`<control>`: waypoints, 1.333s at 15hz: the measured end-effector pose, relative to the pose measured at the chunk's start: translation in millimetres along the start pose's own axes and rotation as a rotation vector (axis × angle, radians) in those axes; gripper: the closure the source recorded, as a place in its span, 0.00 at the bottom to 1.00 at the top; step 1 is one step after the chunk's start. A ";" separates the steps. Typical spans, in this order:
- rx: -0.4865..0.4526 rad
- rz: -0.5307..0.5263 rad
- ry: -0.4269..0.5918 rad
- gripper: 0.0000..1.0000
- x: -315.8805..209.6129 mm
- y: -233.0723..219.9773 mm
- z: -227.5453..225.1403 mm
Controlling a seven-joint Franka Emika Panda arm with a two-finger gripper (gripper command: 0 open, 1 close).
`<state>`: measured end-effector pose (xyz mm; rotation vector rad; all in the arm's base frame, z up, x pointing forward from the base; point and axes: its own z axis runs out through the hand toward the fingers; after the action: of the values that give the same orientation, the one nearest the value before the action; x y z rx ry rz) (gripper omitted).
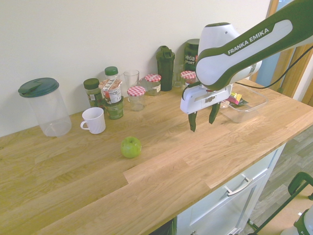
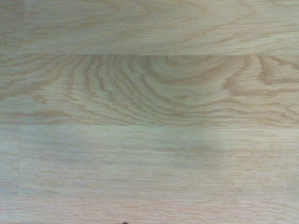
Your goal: Put the apple into the container
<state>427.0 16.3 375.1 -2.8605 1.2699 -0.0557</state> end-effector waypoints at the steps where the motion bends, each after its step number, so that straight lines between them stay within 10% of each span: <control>1: 0.000 0.000 0.000 0.00 0.1 -0.1 0.2; 12: 0.050 -0.457 0.030 0.00 -146.3 -152.8 -47.3; 20: 0.045 -0.556 0.028 0.00 -144.9 -220.0 -10.9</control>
<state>492.5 271.3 387.4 -3.0785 0.4315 -0.1255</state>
